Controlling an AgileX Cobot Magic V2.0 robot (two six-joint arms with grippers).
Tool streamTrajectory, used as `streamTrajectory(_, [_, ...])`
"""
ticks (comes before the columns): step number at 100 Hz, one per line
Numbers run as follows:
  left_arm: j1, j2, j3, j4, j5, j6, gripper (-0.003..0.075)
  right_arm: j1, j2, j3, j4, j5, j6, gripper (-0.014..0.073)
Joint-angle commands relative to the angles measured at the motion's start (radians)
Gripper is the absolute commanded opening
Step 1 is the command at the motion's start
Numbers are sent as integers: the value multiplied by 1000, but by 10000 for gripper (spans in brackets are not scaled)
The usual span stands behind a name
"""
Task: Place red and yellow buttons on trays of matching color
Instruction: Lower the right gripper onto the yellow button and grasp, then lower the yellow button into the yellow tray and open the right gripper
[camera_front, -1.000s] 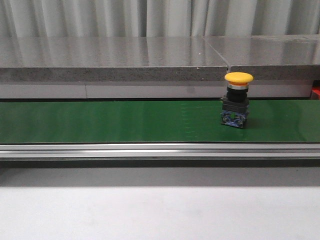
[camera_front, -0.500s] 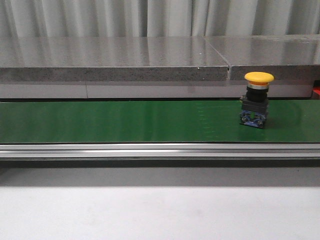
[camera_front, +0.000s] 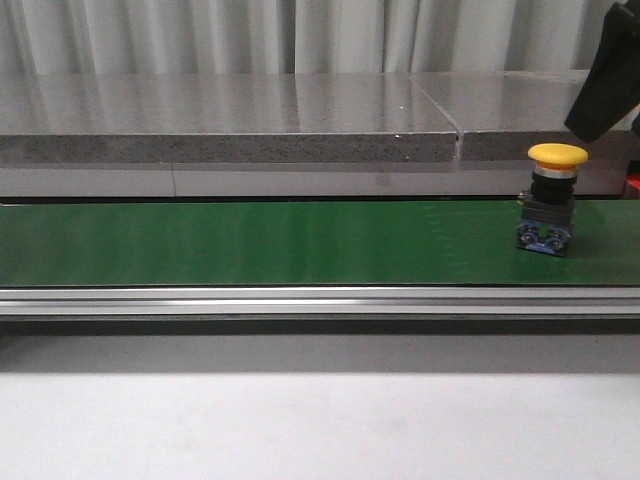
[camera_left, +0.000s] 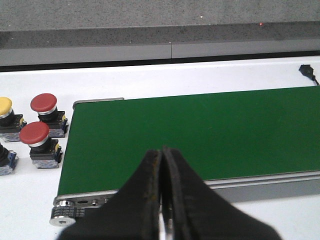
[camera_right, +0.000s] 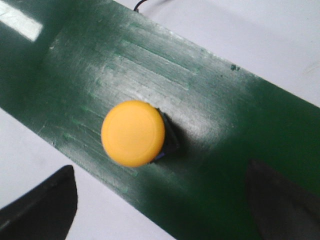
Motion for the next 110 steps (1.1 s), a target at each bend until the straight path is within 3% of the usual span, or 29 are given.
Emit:
streamTrajectory(1, [-10, 2, -30, -8, -78, -7, -19, 4, 0, -23, 27, -57, -12, 666])
streamTrajectory(33, [-10, 2, -30, -8, -78, -7, -19, 5, 85, -23, 72, -102, -12, 633])
streamTrajectory(40, [-10, 2, -30, -8, -78, -7, -19, 5, 86, -23, 72, -97, -11, 541])
streamTrajectory(57, [-10, 2, -30, -8, -78, -7, -19, 5, 86, -23, 72, -76, 17, 199])
streamTrajectory(67, [-10, 2, -30, -8, -78, -7, -19, 1, 86, -23, 72, -74, 65, 97])
streamTrajectory(89, [-10, 2, -30, -8, -78, -7, -19, -21, 60, -23, 60, -75, 118, 90])
streamTrajectory(110, [-10, 2, -30, -8, -78, -7, -19, -119, -19, -24, 7, -106, 197, 90])
